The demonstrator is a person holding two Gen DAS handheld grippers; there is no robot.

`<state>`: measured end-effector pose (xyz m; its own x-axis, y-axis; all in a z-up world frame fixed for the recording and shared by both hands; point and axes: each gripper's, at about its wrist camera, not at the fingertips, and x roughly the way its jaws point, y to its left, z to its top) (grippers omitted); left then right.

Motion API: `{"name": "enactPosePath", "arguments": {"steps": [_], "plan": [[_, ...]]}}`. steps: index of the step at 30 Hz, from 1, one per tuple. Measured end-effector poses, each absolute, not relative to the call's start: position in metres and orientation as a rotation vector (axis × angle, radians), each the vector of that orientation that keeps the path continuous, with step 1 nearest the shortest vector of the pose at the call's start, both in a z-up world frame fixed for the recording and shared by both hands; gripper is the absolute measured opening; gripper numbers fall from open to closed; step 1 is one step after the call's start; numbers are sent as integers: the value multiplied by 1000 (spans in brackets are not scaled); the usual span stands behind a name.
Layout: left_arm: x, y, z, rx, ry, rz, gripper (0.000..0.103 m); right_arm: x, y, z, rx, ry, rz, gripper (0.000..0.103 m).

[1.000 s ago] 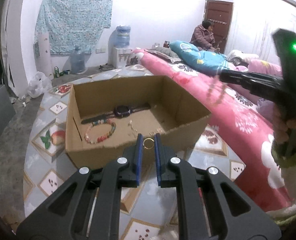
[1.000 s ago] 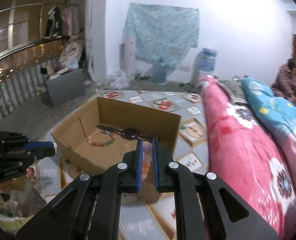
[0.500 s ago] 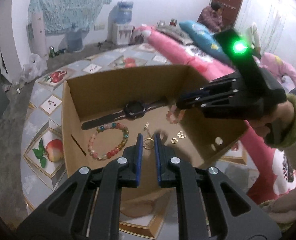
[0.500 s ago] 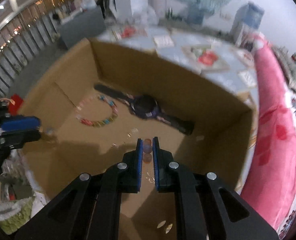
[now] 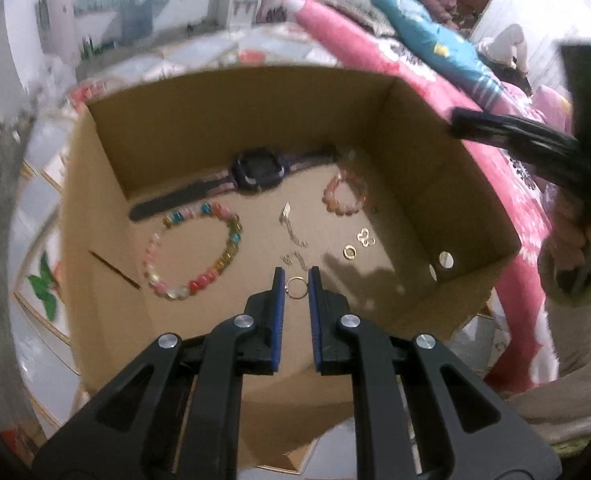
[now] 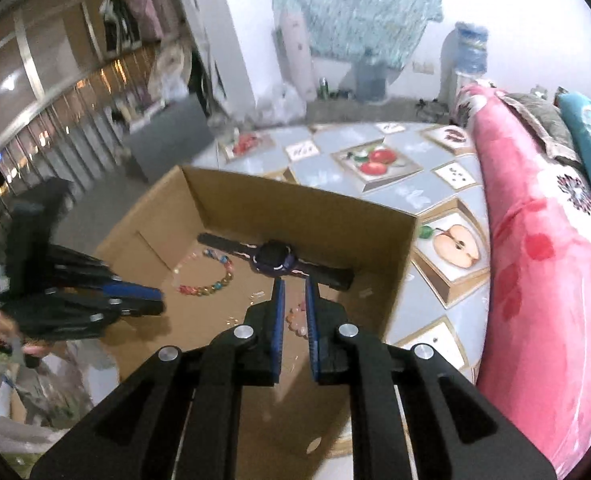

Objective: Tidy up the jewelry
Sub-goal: 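Open both grippers to drop the ring and bracelet into the box, then withdraw both grippers from the box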

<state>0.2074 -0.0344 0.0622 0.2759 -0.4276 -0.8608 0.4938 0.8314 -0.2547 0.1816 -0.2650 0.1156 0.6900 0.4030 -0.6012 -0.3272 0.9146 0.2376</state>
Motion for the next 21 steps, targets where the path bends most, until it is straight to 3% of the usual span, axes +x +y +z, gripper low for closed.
{"name": "enactPosePath", "arguments": {"steps": [7,11,18,21], "plan": [[228,-36,40,27,1279,-572,11,155,-293,105,183,675,410,12],[229,-34,40,20,1260,-543,23,150,-306,98,217,671,391,15],[226,-25,54,5,1206,-537,30,144,-318,93,267,662,364,17],[219,-18,67,4,1158,-530,36,141,-320,93,294,654,352,29]]}}
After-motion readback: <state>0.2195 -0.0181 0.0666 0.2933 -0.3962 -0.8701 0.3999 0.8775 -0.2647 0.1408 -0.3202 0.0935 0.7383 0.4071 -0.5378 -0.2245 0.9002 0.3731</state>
